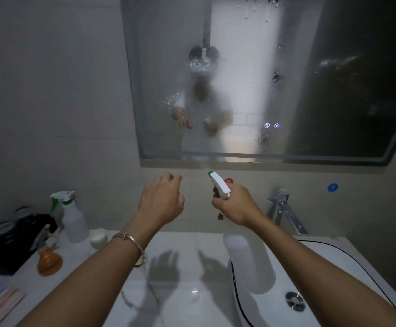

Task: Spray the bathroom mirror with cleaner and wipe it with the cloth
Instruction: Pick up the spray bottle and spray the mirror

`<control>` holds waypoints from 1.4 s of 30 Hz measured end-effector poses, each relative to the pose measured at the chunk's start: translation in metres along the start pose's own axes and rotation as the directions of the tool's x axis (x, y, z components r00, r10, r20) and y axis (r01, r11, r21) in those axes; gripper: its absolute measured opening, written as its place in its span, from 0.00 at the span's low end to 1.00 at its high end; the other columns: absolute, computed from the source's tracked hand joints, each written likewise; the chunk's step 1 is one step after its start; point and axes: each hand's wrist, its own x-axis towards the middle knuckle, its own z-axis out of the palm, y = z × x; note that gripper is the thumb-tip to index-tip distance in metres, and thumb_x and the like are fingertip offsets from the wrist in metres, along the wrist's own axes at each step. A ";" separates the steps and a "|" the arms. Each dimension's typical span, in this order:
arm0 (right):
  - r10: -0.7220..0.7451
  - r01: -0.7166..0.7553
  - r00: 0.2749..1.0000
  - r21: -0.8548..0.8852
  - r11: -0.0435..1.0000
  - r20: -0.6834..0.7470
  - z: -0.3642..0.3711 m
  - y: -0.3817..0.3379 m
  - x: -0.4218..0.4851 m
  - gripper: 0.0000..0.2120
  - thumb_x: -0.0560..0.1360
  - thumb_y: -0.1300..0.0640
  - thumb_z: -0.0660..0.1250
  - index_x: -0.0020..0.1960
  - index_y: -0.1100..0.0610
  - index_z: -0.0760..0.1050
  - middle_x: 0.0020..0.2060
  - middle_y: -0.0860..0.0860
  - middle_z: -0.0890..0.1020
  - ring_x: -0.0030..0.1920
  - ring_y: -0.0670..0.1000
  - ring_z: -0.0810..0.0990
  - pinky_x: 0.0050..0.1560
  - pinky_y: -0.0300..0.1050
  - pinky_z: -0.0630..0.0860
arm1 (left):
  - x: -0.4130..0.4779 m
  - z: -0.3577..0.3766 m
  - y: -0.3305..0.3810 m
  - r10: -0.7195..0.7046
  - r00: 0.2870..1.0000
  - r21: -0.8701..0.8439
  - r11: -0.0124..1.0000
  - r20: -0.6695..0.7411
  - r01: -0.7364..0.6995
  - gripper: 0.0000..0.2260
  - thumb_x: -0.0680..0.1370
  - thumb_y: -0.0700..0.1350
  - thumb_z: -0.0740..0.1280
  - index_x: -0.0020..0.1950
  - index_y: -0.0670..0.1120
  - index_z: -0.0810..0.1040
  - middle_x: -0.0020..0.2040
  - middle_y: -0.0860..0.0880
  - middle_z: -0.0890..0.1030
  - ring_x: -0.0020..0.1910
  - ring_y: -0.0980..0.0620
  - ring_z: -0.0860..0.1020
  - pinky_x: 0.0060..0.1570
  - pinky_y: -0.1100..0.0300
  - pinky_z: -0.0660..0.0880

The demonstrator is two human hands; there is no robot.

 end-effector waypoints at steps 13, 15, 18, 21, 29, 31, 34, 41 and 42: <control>-0.107 0.110 0.992 -0.036 0.993 0.061 0.045 -0.028 0.013 0.12 0.70 0.59 0.66 0.50 0.64 0.74 0.45 0.58 0.81 0.30 0.51 0.83 0.39 0.55 0.81 | -0.023 -0.007 -0.048 -0.151 0.988 0.026 0.988 0.035 0.150 0.22 0.76 0.46 0.57 0.71 0.48 0.64 0.65 0.45 0.71 0.60 0.45 0.72 0.55 0.52 0.71; -0.107 0.107 0.993 -0.004 0.994 0.059 0.052 -0.033 0.013 0.12 0.70 0.60 0.65 0.52 0.65 0.74 0.46 0.59 0.80 0.31 0.53 0.83 0.38 0.53 0.81 | -0.024 -0.010 -0.054 -0.164 0.986 0.027 0.986 0.018 0.164 0.22 0.76 0.46 0.57 0.71 0.48 0.64 0.65 0.46 0.71 0.59 0.45 0.72 0.55 0.52 0.71; -0.107 0.105 0.993 0.059 0.993 0.044 0.059 -0.039 0.014 0.09 0.70 0.61 0.66 0.48 0.65 0.75 0.43 0.62 0.80 0.32 0.56 0.82 0.36 0.52 0.81 | -0.021 -0.018 -0.062 -0.176 0.984 0.029 0.984 -0.019 0.176 0.22 0.75 0.46 0.58 0.70 0.47 0.65 0.65 0.45 0.72 0.60 0.44 0.72 0.56 0.52 0.70; -0.110 0.108 0.993 0.061 0.992 0.031 0.064 -0.047 0.015 0.07 0.70 0.61 0.67 0.44 0.64 0.75 0.40 0.63 0.81 0.30 0.55 0.81 0.34 0.52 0.80 | -0.018 -0.030 -0.072 -0.201 0.978 0.036 0.979 -0.045 0.203 0.22 0.75 0.46 0.58 0.70 0.47 0.65 0.65 0.44 0.72 0.61 0.43 0.71 0.56 0.52 0.69; -0.229 0.229 0.973 0.006 0.973 0.001 0.058 -0.073 0.023 0.13 0.67 0.57 0.65 0.47 0.64 0.73 0.40 0.59 0.81 0.29 0.53 0.82 0.37 0.57 0.79 | -0.005 -0.047 -0.072 -0.199 0.975 0.041 0.978 -0.102 0.204 0.22 0.75 0.45 0.58 0.69 0.47 0.66 0.64 0.44 0.72 0.60 0.43 0.72 0.55 0.52 0.70; -0.258 0.258 0.966 -0.008 0.966 -0.018 0.051 -0.079 0.026 0.11 0.68 0.59 0.64 0.48 0.63 0.73 0.40 0.59 0.81 0.28 0.49 0.82 0.37 0.54 0.79 | -0.002 -0.049 -0.068 -0.189 0.975 0.031 0.980 -0.117 0.194 0.22 0.75 0.45 0.59 0.69 0.46 0.67 0.64 0.44 0.72 0.60 0.43 0.72 0.55 0.52 0.70; -0.254 0.255 0.965 -0.002 0.967 -0.061 0.041 -0.081 0.033 0.08 0.68 0.59 0.65 0.46 0.62 0.73 0.37 0.58 0.81 0.28 0.49 0.82 0.36 0.54 0.79 | 0.005 -0.055 -0.064 -0.167 0.975 0.027 0.985 -0.148 0.173 0.21 0.75 0.45 0.59 0.68 0.46 0.67 0.65 0.44 0.71 0.60 0.43 0.72 0.56 0.52 0.70; -0.279 0.274 0.944 -0.054 0.960 -0.174 0.017 -0.077 0.043 0.14 0.62 0.48 0.61 0.38 0.58 0.71 0.32 0.57 0.77 0.33 0.61 0.79 0.34 0.58 0.78 | 0.028 -0.070 -0.047 -0.111 0.976 0.024 0.993 -0.188 0.118 0.21 0.75 0.45 0.60 0.68 0.46 0.68 0.65 0.44 0.71 0.60 0.43 0.72 0.56 0.52 0.70; -0.298 0.292 0.937 -0.061 0.955 -0.184 0.013 -0.078 0.045 0.14 0.62 0.48 0.61 0.39 0.58 0.71 0.33 0.57 0.77 0.33 0.61 0.79 0.34 0.58 0.78 | 0.033 -0.074 -0.044 -0.100 0.976 0.025 0.994 -0.195 0.107 0.21 0.75 0.45 0.60 0.68 0.46 0.68 0.64 0.44 0.71 0.60 0.43 0.72 0.55 0.52 0.70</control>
